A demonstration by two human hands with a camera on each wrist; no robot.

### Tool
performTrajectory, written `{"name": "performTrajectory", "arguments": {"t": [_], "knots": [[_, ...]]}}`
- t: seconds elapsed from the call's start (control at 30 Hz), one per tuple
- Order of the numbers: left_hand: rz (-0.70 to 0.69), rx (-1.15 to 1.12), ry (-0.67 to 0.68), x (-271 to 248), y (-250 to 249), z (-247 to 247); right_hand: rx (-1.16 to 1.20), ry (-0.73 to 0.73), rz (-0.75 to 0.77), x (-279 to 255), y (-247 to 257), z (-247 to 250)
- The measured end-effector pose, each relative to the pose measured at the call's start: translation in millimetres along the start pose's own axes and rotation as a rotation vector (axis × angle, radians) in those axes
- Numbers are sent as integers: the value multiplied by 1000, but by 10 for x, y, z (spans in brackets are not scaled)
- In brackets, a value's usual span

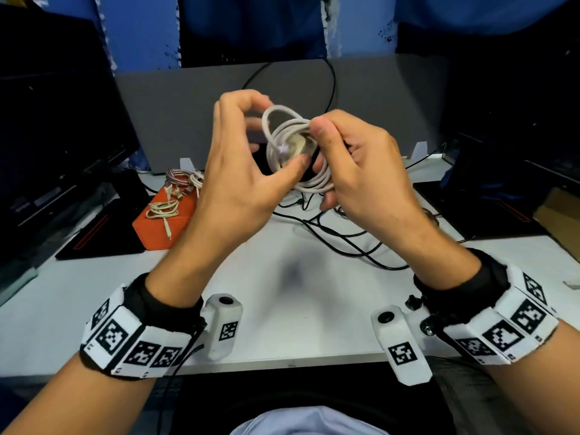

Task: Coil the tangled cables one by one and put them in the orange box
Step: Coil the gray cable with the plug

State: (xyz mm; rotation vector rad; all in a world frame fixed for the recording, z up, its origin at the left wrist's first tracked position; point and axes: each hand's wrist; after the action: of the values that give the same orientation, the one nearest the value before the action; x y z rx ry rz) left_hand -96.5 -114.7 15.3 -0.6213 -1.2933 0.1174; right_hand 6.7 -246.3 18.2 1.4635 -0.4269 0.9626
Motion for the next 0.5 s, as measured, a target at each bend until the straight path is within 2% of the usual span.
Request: {"name": "performTrajectory", "arguments": {"t": [0.07, 0.2, 0.3, 0.4, 0.43, 0.5], "knots": [[142, -131, 113, 36, 36, 36, 2, 8, 44, -47, -1, -56], [152, -230, 348, 69, 76, 46, -53, 30, 135, -57, 22, -89], [173, -73, 437, 56, 57, 69, -145, 1, 168, 80, -39, 14], [203, 150, 612, 51, 76, 131, -180, 19, 127, 169, -106, 84], [204, 130, 610, 55, 73, 131, -194, 31, 110, 172, -125, 81], [175, 16, 504, 55, 85, 109, -220, 50, 91, 165, -146, 67]]}}
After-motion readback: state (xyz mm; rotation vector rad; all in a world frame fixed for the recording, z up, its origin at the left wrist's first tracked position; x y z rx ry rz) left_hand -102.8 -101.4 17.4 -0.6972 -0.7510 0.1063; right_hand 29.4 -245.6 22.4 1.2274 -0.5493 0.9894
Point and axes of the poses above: each hand's wrist, its own x-axis towards the middle knuckle, its own z-axis out of the back of the hand, y = z × x, and after that the axes turned 15 degrees about -y, right-handed
